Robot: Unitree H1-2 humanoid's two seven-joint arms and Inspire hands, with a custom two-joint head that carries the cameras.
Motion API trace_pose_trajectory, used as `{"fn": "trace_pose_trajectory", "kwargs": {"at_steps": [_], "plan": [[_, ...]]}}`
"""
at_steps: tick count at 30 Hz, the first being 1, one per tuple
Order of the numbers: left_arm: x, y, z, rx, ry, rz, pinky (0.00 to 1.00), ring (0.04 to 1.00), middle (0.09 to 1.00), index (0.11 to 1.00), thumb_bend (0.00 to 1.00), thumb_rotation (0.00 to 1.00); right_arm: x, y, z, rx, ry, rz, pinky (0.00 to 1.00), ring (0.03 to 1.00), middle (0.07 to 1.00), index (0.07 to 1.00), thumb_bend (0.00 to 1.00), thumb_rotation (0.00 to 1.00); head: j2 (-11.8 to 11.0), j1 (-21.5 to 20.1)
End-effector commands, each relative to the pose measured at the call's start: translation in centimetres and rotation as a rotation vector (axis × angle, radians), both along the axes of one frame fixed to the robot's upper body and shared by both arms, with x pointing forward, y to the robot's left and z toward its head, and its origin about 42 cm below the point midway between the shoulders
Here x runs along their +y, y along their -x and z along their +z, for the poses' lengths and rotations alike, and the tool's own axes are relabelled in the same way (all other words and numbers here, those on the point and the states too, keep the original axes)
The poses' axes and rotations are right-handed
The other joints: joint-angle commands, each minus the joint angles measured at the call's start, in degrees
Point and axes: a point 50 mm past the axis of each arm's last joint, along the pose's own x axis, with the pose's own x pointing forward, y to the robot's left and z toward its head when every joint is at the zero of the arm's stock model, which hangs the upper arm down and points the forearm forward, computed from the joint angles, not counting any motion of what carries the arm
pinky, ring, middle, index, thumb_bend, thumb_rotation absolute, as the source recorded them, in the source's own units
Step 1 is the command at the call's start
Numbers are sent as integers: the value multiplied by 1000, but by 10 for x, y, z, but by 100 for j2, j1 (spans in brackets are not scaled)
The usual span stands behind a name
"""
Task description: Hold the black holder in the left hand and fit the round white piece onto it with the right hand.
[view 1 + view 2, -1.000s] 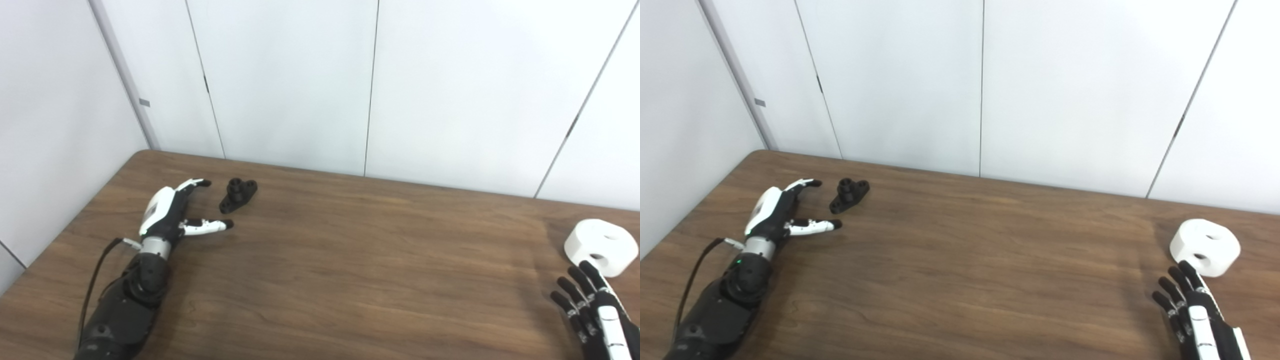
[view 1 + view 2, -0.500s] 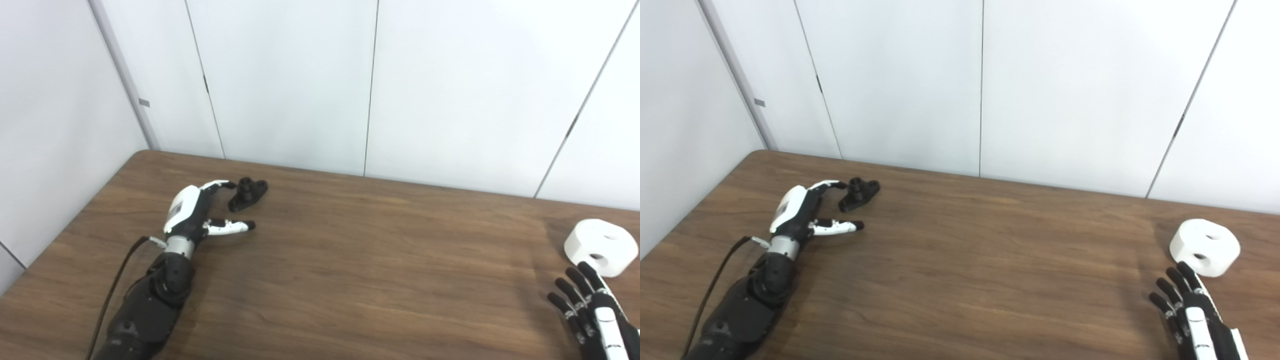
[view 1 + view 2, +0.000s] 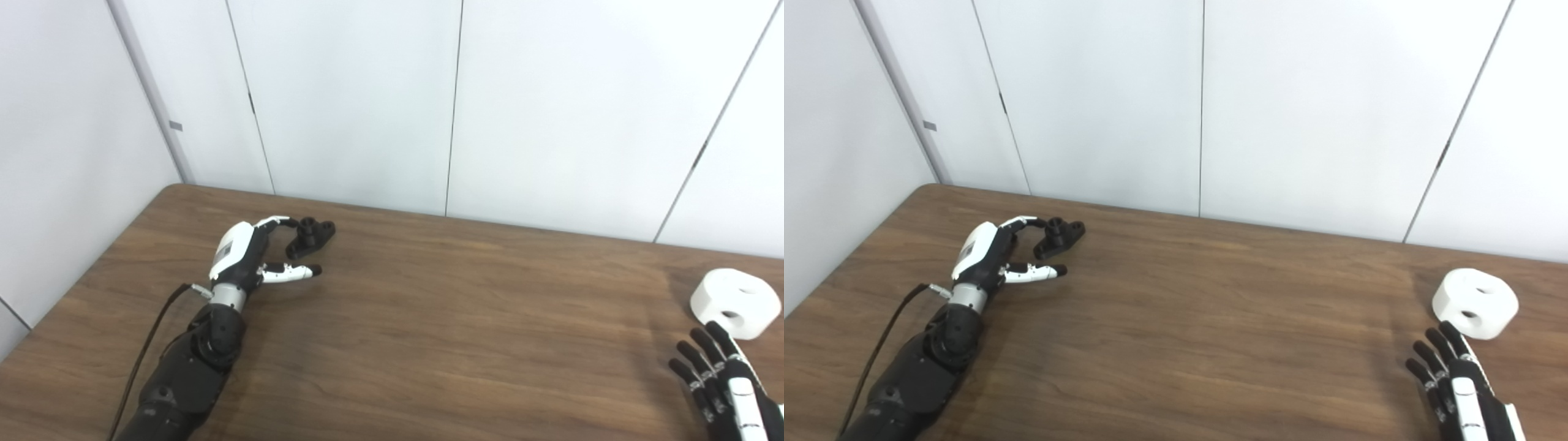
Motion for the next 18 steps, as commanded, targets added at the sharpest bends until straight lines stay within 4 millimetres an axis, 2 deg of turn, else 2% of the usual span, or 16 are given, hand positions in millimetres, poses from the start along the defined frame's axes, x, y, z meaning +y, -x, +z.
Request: {"fn": "trace_pose_trajectory", "kwargs": {"at_steps": [1, 4, 7, 9, 10, 12, 14, 16, 18], "plan": [[-7, -7, 3, 7, 6, -28, 809, 885, 848, 760, 1000, 289, 2, -3, 15, -74, 1, 5, 849, 899, 918, 915, 306, 729, -6, 2], [-10, -7, 3, 0, 16, -28, 798, 886, 848, 760, 1000, 276, 2, -3, 15, -74, -2, 5, 844, 896, 913, 911, 308, 713, -61, 57], [-11, -8, 3, -23, 31, -24, 713, 855, 856, 781, 1000, 243, 1, -2, 15, -75, 4, 12, 841, 899, 918, 917, 311, 733, -77, 83], [-10, -11, 5, -27, 47, -12, 693, 845, 867, 800, 1000, 228, 1, -2, 15, -77, 5, 15, 844, 901, 921, 920, 312, 744, -77, 83], [-8, -13, 8, -29, 57, -5, 606, 783, 879, 828, 1000, 215, 1, -2, 15, -81, 0, 17, 854, 905, 924, 922, 316, 747, -73, 68], [-4, -17, 12, -33, 60, 3, 576, 769, 888, 852, 1000, 219, 1, -2, 15, -85, -4, 19, 858, 907, 925, 922, 319, 743, -77, 60], [0, -21, 16, -33, 48, 9, 739, 836, 882, 855, 1000, 247, 2, -1, 15, -84, -5, 20, 844, 896, 918, 913, 324, 743, -76, 53], [4, -25, 22, -28, 32, 7, 802, 864, 882, 853, 1000, 274, 3, 0, 15, -89, -3, 26, 842, 898, 919, 913, 316, 747, -85, 57], [5, -27, 26, -26, 25, 4, 802, 864, 881, 850, 1000, 281, 3, 0, 15, -91, -1, 30, 846, 905, 927, 918, 313, 752, -88, 68]]}}
